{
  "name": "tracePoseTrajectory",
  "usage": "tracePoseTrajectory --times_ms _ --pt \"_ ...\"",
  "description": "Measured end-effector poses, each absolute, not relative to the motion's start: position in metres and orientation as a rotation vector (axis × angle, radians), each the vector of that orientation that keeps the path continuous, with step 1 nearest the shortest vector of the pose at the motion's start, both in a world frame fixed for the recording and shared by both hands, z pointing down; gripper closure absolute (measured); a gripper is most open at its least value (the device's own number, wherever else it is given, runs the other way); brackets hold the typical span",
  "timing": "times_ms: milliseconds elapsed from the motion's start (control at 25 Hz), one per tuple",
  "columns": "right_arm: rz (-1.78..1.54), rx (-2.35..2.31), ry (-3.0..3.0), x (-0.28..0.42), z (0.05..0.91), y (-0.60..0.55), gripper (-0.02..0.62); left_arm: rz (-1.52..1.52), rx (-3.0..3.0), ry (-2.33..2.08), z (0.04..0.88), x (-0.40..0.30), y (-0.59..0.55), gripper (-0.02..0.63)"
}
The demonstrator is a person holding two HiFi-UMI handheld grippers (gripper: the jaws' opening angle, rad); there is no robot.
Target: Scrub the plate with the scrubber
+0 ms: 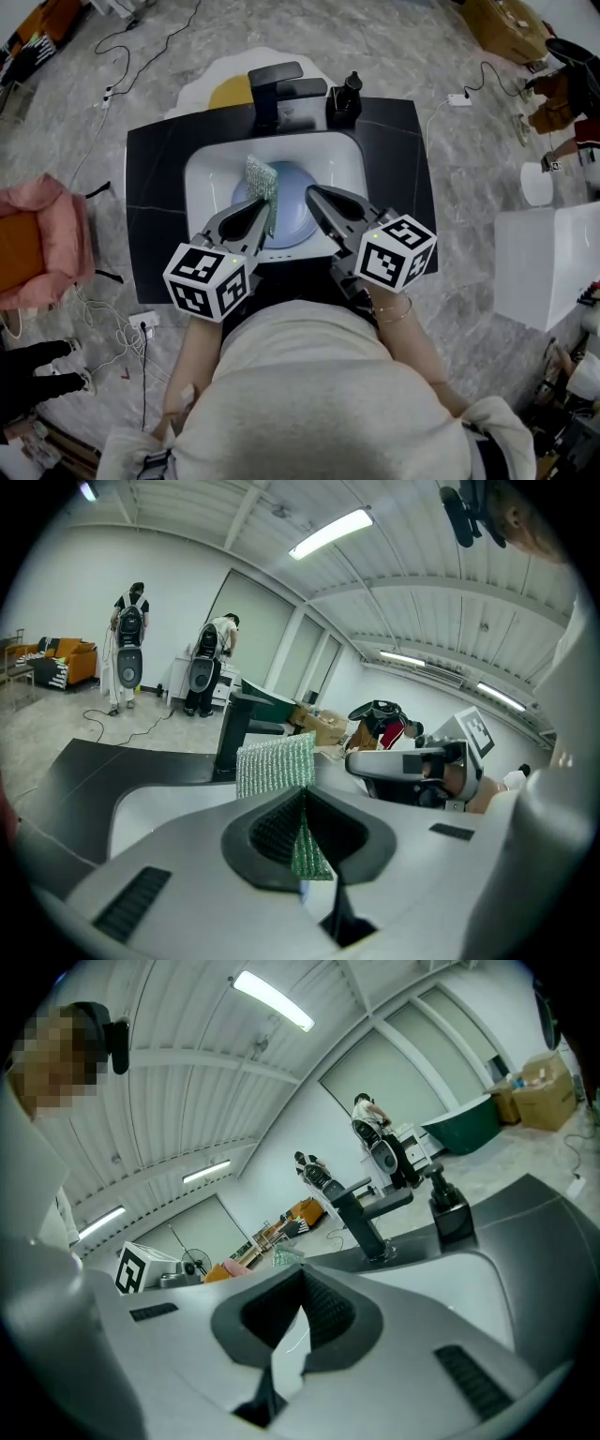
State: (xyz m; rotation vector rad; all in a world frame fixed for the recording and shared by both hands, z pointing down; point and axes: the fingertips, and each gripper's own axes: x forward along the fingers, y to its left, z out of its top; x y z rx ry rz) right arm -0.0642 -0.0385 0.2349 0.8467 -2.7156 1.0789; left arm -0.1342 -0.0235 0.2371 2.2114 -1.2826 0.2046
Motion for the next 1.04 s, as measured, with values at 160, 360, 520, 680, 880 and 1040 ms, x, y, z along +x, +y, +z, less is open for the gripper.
tracePoseTrajectory --times_ms 160,360,520,680,880,1040 --pt "1.071 0.847 -2.712 -0.063 0.237 -0.039 0.591 0.215 2.217 -1.277 0.238 -0.131 -0.023 0.572" --pt "1.077 0.839 -2.698 -0.063 0.240 -0.035 0.591 0.226 2.214 -1.273 0.239 -0.130 -0.021 0.572" --pt "1.069 0.832 -2.681 -0.064 0.244 -0.034 0.591 0.233 2.209 -1.270 0.241 -0.132 -0.019 0.572" --pt "1.073 0.834 -2.674 -0.062 0.245 -0.033 0.591 0.235 2.206 -1.269 0.242 -0.133 -0.018 0.572" --pt "1.069 0.830 -2.671 -0.064 0.246 -0.032 0.591 0.234 2.208 -1.265 0.243 -0.134 -0.017 0.572" --pt "1.069 0.828 -2.671 -0.066 0.245 -0.030 0.591 0.227 2.209 -1.264 0.242 -0.135 -0.016 0.572"
